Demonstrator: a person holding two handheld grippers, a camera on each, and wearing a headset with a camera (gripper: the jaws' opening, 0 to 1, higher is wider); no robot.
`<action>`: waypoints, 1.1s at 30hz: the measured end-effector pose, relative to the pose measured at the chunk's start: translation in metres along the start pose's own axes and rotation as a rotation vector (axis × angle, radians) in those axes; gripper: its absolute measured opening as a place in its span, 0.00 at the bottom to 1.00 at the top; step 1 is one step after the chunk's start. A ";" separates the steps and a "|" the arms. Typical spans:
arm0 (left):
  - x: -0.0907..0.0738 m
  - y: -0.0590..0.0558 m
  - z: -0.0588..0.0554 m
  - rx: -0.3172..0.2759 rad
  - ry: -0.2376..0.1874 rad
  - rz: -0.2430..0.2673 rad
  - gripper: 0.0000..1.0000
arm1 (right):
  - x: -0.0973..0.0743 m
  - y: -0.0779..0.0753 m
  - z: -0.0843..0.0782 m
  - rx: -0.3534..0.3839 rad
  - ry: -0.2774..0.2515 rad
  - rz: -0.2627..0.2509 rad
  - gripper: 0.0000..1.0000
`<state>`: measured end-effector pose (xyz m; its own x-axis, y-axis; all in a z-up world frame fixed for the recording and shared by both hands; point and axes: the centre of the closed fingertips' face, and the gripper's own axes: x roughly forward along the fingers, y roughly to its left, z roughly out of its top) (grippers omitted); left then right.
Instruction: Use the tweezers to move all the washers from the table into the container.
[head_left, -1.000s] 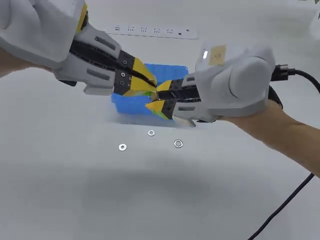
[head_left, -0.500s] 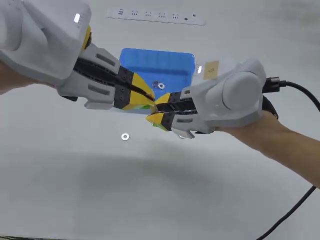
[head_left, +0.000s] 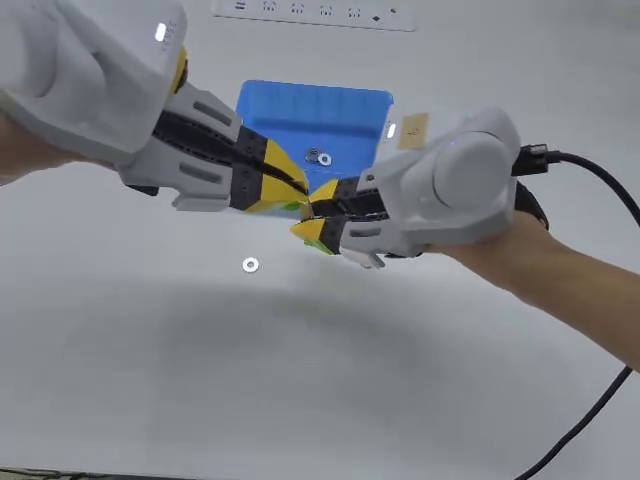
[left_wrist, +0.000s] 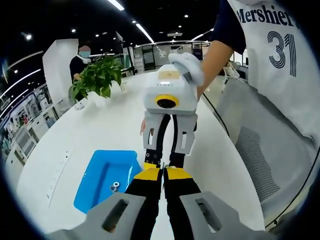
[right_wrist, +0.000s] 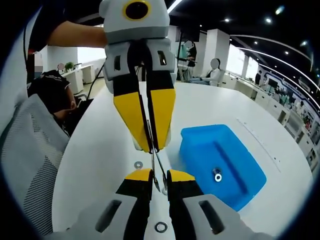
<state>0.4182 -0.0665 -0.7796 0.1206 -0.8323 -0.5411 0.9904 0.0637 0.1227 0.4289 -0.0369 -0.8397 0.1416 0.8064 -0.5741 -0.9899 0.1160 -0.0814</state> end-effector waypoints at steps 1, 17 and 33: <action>0.000 0.001 0.000 0.002 0.001 0.003 0.06 | 0.000 0.000 0.000 0.002 0.000 0.000 0.13; 0.005 0.003 -0.006 -0.026 -0.001 -0.009 0.06 | 0.005 0.001 -0.004 0.016 0.012 0.008 0.13; 0.005 -0.002 -0.003 -0.043 -0.005 -0.022 0.06 | 0.003 0.006 -0.004 -0.010 0.036 0.019 0.11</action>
<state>0.4174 -0.0684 -0.7851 0.0985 -0.8363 -0.5393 0.9948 0.0689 0.0749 0.4234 -0.0359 -0.8454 0.1228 0.7869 -0.6048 -0.9924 0.0951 -0.0777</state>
